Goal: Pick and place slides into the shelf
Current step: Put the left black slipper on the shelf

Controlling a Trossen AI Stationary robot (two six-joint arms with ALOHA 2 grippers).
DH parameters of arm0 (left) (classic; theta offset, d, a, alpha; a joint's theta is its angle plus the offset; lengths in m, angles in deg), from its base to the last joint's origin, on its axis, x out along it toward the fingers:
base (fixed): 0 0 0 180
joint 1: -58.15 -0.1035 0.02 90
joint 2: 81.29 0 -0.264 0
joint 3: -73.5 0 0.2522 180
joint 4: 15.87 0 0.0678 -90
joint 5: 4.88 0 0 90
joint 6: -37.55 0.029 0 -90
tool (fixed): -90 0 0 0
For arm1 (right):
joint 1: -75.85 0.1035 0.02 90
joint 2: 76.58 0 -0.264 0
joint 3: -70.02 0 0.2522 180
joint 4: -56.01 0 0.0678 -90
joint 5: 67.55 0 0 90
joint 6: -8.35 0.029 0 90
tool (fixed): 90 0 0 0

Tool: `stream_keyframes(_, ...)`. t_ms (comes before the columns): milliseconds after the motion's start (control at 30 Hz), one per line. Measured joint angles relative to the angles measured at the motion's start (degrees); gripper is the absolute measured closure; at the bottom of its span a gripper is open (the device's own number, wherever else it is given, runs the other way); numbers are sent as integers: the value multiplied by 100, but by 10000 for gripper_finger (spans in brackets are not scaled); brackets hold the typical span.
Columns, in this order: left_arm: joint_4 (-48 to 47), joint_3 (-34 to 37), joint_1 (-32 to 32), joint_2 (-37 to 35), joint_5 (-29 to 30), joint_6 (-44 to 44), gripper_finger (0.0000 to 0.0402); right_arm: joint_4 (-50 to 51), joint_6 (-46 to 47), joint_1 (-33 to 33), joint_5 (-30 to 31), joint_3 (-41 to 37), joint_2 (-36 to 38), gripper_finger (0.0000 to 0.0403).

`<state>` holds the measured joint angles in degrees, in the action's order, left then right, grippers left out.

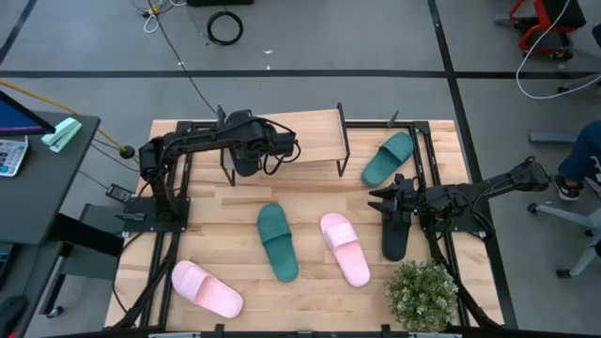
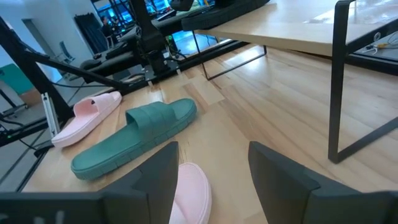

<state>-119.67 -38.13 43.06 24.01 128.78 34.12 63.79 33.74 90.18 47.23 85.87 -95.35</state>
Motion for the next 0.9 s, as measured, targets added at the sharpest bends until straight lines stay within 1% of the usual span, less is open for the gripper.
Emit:
stream_keyframes(133,0,0,-1,0,0,-143,189,0,0,-2,0,0,0,202)
stream_keyframes(300,2,0,75,0,0,-346,200,1,38,0,0,0,0,202)
stream_keyframes(433,2,0,227,1,0,-412,207,1,50,-2,0,0,0,202)
stream_keyframes(533,2,0,395,2,-6,-691,209,1,55,0,-1,0,0,202)
stream_keyframes(600,2,0,528,0,-130,-847,209,1,55,-1,-1,0,0,202)
stream_keyframes(767,2,0,909,2,-831,-1215,212,1,55,-1,-2,0,0,202)
stream_keyframes(900,10,0,1198,2,-935,-1415,228,1,52,0,-2,0,0,202)
